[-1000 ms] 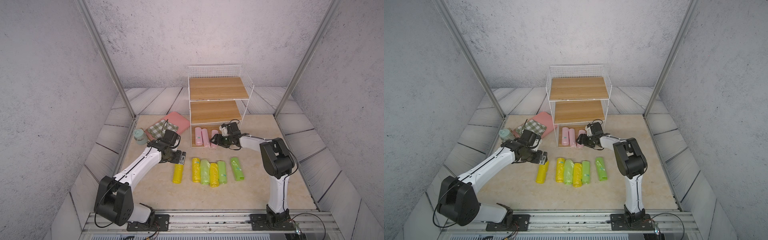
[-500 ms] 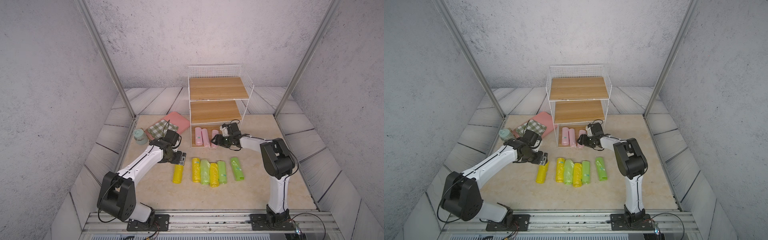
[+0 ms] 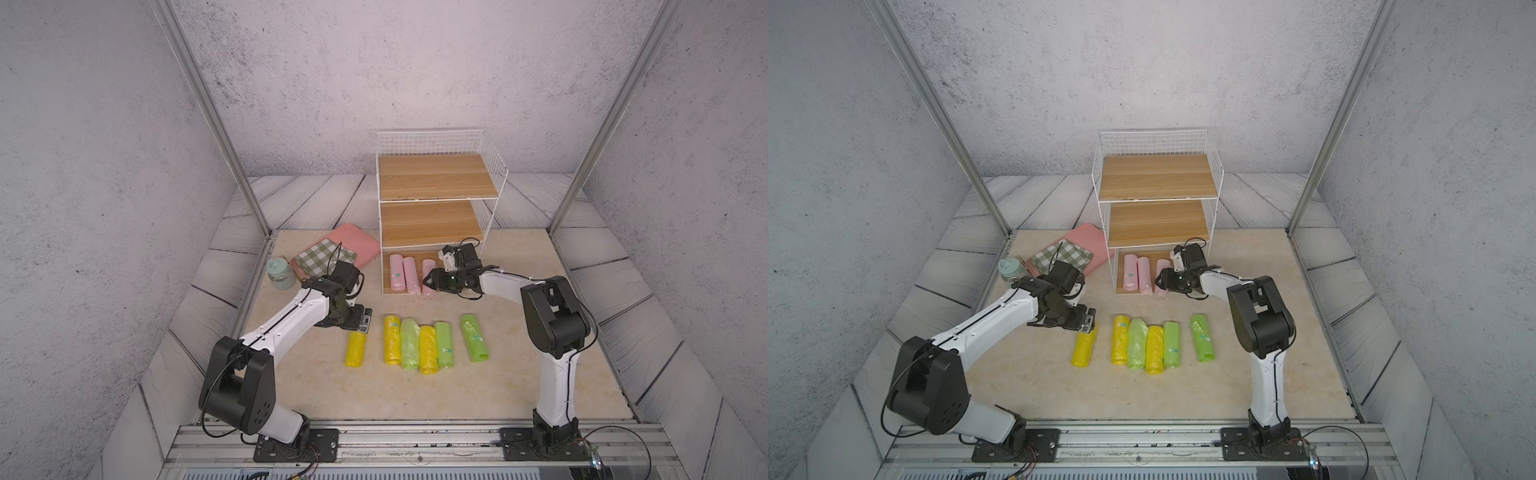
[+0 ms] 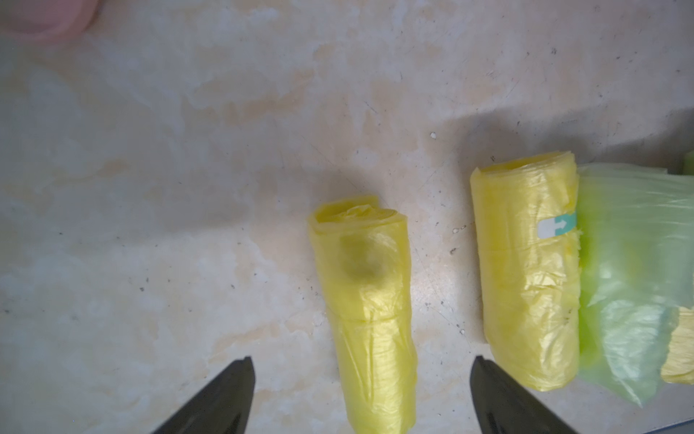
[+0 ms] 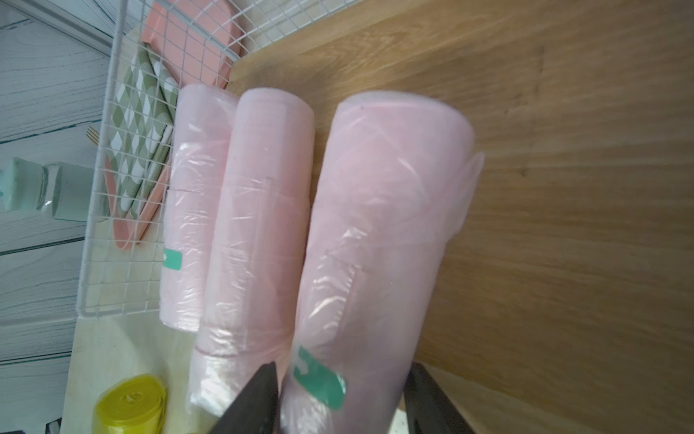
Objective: Sort the rolls of trash bags by color and place them on the shelf
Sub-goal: Place the roll of trash bags on the shelf.
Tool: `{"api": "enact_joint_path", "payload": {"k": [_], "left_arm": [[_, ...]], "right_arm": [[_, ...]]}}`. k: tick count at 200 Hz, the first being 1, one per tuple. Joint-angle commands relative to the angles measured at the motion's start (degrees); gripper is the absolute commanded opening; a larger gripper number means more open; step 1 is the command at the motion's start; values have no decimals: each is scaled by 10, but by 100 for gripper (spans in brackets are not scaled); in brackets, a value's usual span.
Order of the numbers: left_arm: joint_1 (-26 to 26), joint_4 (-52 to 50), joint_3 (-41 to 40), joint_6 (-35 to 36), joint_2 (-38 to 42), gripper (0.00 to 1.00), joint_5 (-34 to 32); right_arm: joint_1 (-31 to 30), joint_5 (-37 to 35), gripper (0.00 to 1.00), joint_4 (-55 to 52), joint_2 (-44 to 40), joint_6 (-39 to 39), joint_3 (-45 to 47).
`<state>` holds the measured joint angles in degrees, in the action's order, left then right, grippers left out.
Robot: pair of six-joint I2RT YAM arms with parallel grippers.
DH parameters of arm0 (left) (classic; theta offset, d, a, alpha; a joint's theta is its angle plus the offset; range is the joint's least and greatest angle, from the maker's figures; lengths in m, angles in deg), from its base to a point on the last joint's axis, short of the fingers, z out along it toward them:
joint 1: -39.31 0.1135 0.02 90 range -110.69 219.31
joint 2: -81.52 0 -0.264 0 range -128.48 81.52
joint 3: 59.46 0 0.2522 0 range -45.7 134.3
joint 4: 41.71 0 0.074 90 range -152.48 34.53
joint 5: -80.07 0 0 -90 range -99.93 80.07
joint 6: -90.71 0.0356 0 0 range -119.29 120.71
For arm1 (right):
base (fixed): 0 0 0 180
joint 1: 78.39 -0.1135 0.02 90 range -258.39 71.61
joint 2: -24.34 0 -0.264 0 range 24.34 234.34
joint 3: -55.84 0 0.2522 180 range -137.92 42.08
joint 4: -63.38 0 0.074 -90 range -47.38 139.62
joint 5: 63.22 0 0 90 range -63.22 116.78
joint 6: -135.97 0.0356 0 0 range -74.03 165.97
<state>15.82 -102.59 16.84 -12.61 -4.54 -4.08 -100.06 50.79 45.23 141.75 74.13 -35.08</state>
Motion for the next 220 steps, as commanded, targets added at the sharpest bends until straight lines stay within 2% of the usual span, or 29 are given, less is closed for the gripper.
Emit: {"api": "enact_joint_path", "payload": {"k": [1, 40, 136, 173, 220], "left_arm": [[4, -14, 12, -1, -9, 95, 7], [4, -14, 9, -4, -11, 94, 10], [4, -18, 6, -7, -26, 90, 12], [4, -17, 6, -10, -31, 90, 13], [4, -17, 6, -12, -37, 90, 10]], "right_arm": [[1, 7, 58, -9, -9, -22, -12], [0, 11, 58, 1, -15, -33, -4], [0, -33, 77, 10, -83, -49, 53], [0, -43, 79, 6, -107, -56, 68], [-2, -13, 79, 36, -154, -56, 122]]}}
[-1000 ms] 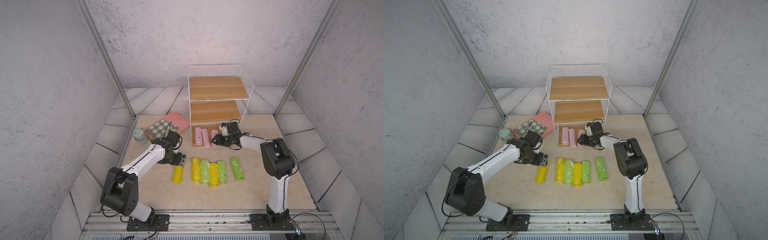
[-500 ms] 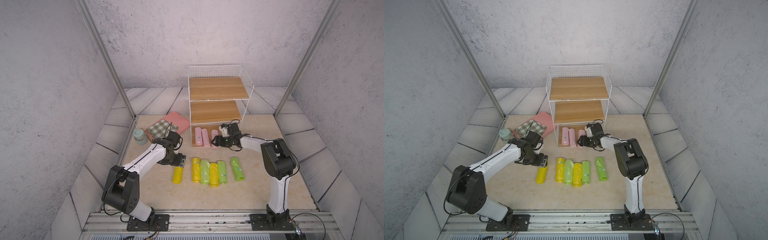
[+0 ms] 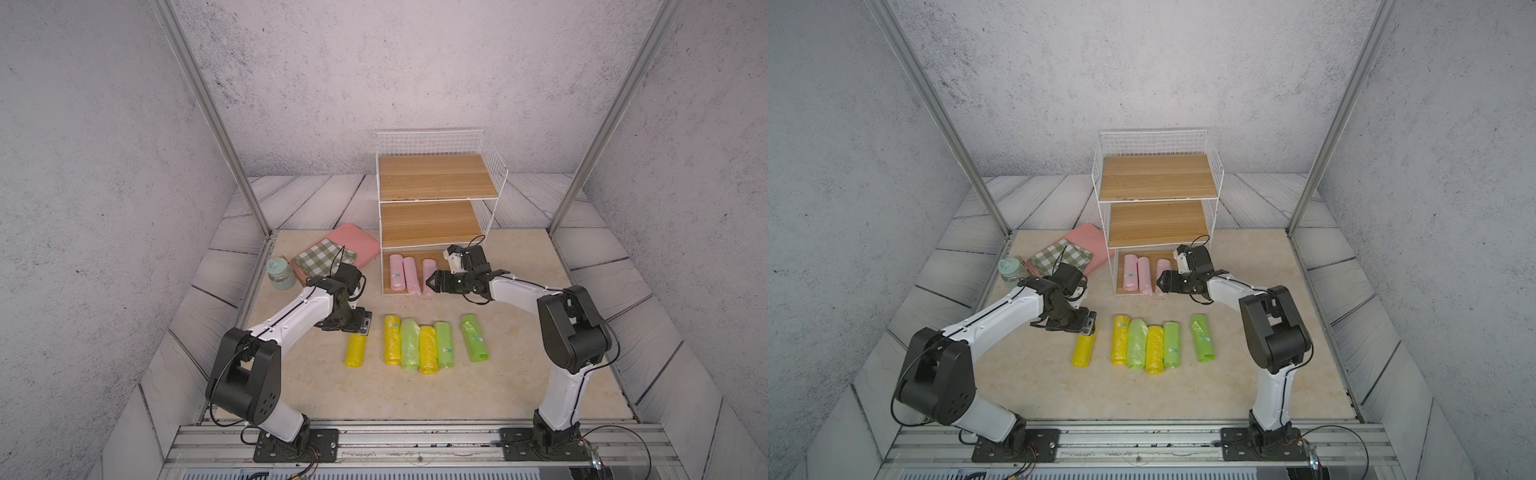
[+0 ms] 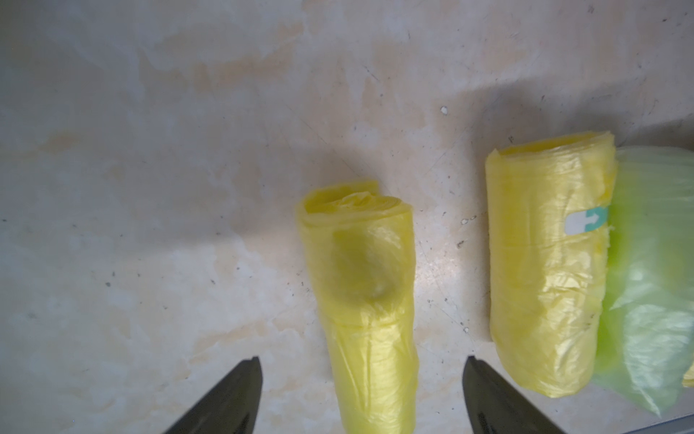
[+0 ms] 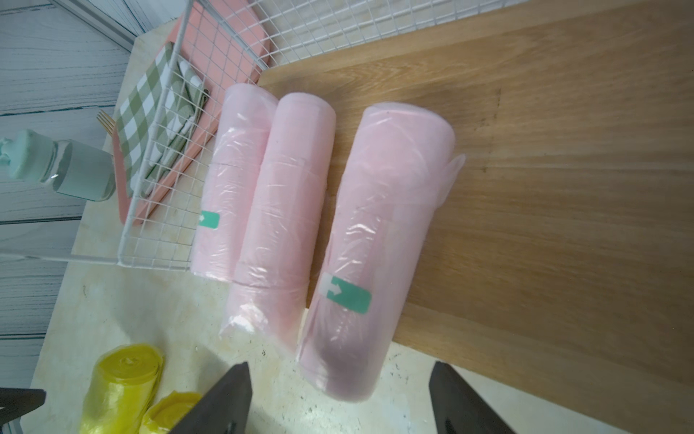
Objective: Sort the rolls of trash bags by color and place them on the shelf
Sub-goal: Place the roll of trash bags on the shelf, then pick up the roll of trash bags from the center of the board.
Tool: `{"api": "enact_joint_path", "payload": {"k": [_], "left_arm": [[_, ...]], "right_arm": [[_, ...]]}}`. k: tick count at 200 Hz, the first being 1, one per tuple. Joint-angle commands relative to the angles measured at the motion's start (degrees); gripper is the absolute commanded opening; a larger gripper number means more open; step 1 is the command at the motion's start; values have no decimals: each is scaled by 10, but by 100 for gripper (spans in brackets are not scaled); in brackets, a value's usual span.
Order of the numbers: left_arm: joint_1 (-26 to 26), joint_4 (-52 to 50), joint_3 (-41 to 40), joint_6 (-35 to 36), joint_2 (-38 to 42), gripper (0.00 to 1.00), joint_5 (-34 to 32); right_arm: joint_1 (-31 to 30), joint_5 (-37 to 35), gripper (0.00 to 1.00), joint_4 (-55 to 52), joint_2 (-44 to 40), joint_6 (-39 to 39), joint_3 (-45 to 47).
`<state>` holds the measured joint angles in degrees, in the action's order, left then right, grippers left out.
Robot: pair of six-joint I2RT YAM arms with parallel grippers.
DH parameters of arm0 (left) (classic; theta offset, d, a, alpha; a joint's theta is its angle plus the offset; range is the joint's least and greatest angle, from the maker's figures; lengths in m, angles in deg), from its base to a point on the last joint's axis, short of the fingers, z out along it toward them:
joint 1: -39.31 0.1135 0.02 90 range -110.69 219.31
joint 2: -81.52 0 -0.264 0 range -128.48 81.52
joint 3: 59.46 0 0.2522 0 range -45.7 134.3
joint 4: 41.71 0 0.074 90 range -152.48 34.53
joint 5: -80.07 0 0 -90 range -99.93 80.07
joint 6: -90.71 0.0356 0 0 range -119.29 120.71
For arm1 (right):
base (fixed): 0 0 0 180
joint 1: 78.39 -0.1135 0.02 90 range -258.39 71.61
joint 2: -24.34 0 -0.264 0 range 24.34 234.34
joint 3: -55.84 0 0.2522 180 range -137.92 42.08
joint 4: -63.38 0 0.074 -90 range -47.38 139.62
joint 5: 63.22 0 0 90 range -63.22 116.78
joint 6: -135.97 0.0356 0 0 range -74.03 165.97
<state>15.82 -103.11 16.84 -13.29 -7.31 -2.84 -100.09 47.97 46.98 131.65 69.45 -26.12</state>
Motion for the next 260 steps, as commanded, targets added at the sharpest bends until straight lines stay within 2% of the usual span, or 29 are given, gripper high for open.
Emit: {"api": "enact_joint_path", "payload": {"k": [1, 51, 110, 170, 260], "left_arm": [[4, -12, 6, -5, -10, 90, -2], [3, -10, 6, -9, -20, 88, 6], [1, -8, 3, -14, -34, 86, 3], [-7, 10, 6, -32, -62, 86, -1], [-19, 44, 3, -80, -92, 78, -34]], "right_arm": [[-2, 16, 79, 19, -54, -10, 34], [-11, 39, 80, 62, -131, -33, 125], [-28, 33, 91, 103, -233, -57, 228], [-42, 16, 100, 73, -305, -76, 273], [-46, -7, 99, 64, -342, -64, 314]]}}
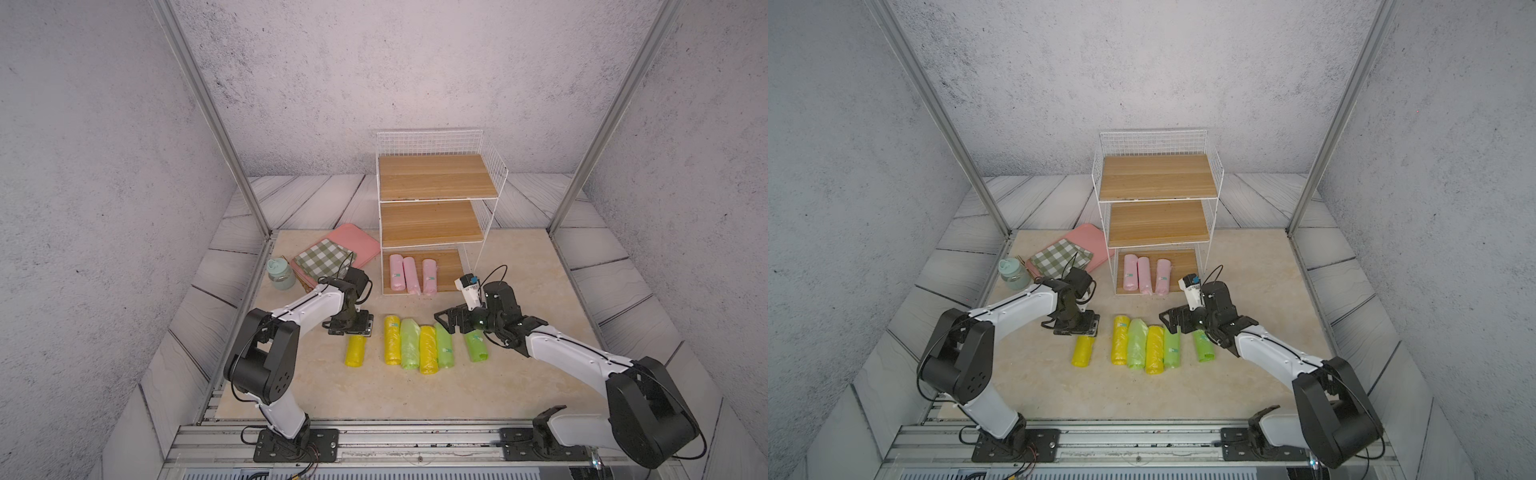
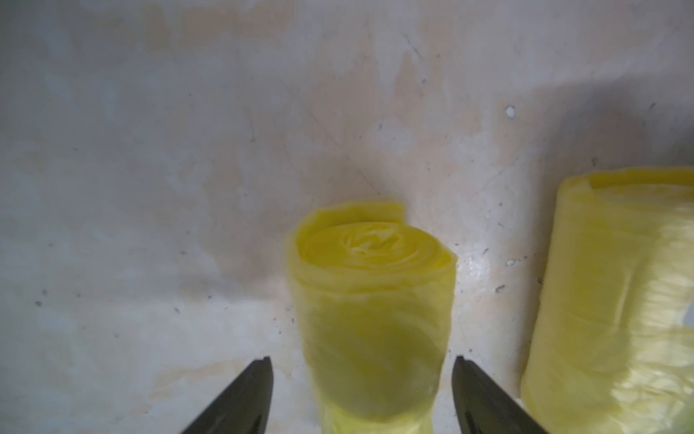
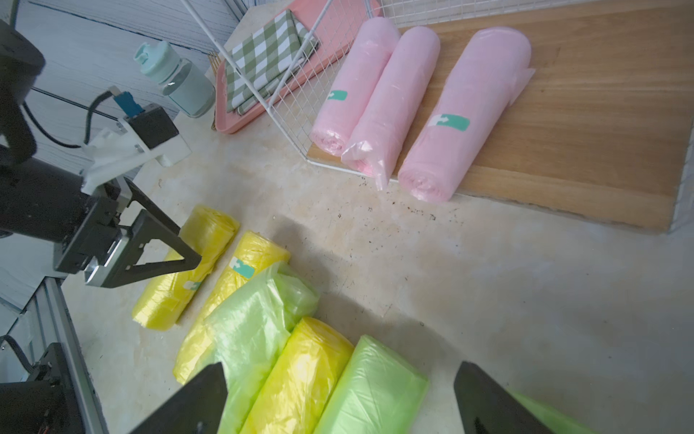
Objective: Sort the rolls of trash bags by color and place them on the shelf
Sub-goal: Pick up the roll of trash bags from the center of the board.
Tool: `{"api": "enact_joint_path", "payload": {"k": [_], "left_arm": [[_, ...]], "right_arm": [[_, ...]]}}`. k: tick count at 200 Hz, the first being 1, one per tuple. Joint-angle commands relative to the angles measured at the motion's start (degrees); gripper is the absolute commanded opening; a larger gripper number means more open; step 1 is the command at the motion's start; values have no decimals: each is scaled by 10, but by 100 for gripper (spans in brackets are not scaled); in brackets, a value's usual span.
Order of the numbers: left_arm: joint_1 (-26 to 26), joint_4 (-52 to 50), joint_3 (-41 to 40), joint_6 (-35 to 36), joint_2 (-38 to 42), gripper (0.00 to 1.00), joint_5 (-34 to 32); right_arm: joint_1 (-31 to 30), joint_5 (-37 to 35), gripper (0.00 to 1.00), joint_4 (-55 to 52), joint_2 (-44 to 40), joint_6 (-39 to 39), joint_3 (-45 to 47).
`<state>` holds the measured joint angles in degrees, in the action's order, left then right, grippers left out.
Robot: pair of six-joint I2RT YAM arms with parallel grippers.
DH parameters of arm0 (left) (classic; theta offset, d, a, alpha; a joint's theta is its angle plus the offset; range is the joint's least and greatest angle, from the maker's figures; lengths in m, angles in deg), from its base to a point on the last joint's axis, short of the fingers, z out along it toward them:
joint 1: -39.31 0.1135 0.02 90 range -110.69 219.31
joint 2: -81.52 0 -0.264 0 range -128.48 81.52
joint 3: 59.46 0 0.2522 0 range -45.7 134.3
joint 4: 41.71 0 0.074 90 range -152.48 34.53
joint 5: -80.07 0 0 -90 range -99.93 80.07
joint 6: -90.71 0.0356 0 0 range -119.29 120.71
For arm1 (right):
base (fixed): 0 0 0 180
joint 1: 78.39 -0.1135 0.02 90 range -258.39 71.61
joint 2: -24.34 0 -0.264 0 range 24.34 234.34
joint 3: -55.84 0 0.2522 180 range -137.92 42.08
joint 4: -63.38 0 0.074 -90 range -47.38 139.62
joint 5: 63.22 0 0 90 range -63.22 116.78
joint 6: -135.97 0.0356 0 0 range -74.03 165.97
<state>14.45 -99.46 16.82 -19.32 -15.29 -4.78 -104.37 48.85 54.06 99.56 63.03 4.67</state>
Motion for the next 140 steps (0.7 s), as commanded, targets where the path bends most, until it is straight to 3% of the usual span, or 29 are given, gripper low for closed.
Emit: {"api": "enact_joint_path", "payload": {"k": [1, 65, 140], "left_arm": [[-5, 7, 3, -20, -12, 78, -14], [-12, 21, -7, -36, -34, 68, -14], [-12, 21, -8, -39, -31, 34, -20]], "right_arm": [[-3, -16, 99, -7, -22, 0, 6], [-3, -22, 99, 0, -21, 8, 17], [-3, -22, 99, 2, -20, 12, 26]]}}
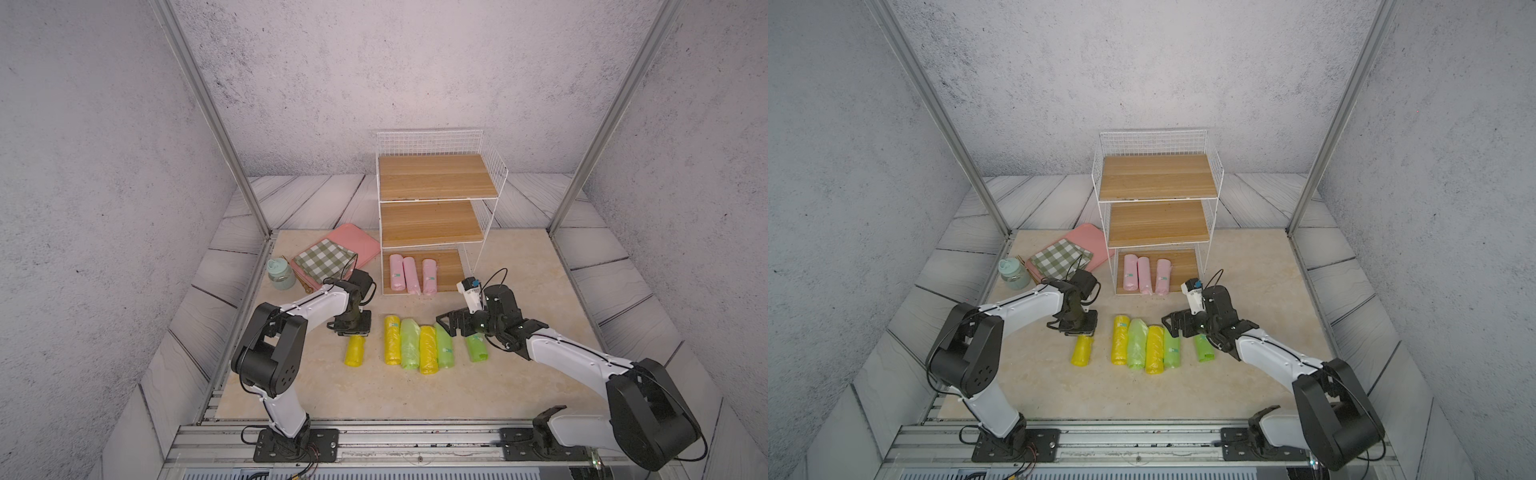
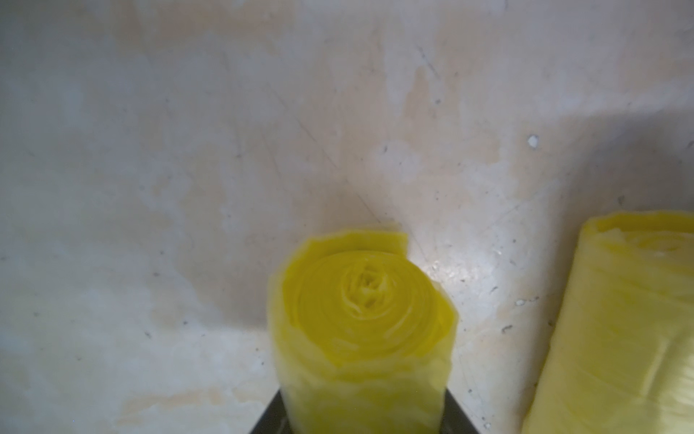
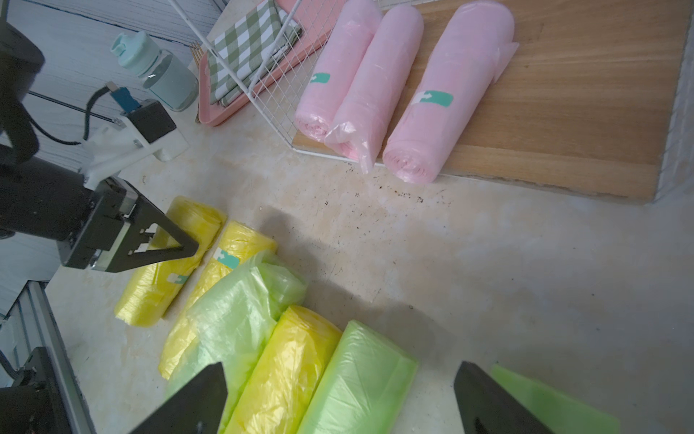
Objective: Sort the rolls of trash bags by color and place them on the shelf
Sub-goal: Pick up the roll of trash bags from the center of the board.
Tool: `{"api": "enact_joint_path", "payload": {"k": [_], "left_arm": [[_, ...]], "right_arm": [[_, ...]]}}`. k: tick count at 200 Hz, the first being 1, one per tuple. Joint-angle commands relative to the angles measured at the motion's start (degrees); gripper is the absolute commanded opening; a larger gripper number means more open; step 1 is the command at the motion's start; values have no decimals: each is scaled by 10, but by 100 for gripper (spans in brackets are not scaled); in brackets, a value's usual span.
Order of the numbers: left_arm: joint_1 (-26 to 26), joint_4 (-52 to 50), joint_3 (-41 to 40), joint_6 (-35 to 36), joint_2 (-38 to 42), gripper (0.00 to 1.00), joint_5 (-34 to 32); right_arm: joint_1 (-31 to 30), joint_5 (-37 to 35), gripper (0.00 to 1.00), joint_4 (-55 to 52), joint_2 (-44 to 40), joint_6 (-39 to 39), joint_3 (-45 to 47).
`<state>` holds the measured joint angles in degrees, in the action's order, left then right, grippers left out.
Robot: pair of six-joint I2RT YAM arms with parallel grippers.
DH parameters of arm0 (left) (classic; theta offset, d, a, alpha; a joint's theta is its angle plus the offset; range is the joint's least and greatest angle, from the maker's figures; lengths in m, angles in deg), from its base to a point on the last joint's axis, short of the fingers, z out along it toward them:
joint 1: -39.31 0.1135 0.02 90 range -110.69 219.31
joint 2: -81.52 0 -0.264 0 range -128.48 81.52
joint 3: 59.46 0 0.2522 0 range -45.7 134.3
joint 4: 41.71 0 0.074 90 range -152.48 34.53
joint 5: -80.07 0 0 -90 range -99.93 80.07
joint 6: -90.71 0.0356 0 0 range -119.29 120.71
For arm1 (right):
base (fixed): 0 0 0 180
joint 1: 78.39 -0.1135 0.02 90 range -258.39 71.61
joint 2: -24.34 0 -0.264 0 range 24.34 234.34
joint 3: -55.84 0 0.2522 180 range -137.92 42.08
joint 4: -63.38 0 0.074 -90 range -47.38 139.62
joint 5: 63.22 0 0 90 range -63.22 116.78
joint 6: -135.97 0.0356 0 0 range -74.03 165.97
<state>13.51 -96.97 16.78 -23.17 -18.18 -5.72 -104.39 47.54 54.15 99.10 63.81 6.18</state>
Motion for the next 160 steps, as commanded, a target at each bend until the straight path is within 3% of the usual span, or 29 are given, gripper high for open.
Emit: {"api": "enact_joint_path", "payload": {"k": [1, 42, 88, 160], "left_arm": [[-2, -4, -8, -1, -2, 33, -10], [-1, -12, -1, 2, 8, 0, -8], [1, -19, 19, 25, 45, 0, 10], [19, 19, 46, 69, 146, 0, 101]], "right_arm": [[-3, -9, 99, 1, -15, 5, 10], [-3, 2, 99, 3, -14, 6, 13], [-2, 38, 99, 17, -3, 5, 7], [-3, 111, 100, 30, 25, 19, -21]]}}
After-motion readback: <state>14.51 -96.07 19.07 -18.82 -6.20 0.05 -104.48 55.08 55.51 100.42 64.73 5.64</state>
